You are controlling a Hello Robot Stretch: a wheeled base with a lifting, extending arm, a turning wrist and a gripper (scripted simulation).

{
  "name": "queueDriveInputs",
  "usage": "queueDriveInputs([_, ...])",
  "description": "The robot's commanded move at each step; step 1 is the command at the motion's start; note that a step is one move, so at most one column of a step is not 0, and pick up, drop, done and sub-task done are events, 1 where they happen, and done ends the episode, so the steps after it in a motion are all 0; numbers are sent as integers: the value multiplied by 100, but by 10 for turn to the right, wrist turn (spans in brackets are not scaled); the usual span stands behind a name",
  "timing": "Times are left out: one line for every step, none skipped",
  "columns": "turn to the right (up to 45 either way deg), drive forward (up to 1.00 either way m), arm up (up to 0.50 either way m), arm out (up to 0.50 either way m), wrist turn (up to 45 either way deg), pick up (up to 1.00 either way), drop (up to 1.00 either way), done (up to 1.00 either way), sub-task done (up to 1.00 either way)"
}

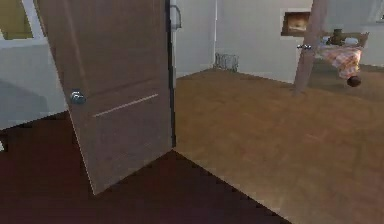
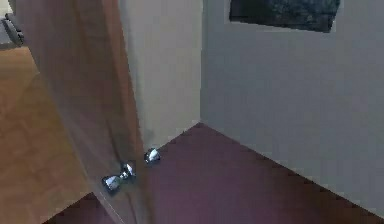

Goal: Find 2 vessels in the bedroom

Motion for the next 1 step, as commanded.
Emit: queueDriveInputs([0, 30, 0, 0, 0, 0, 0, 0, 0])
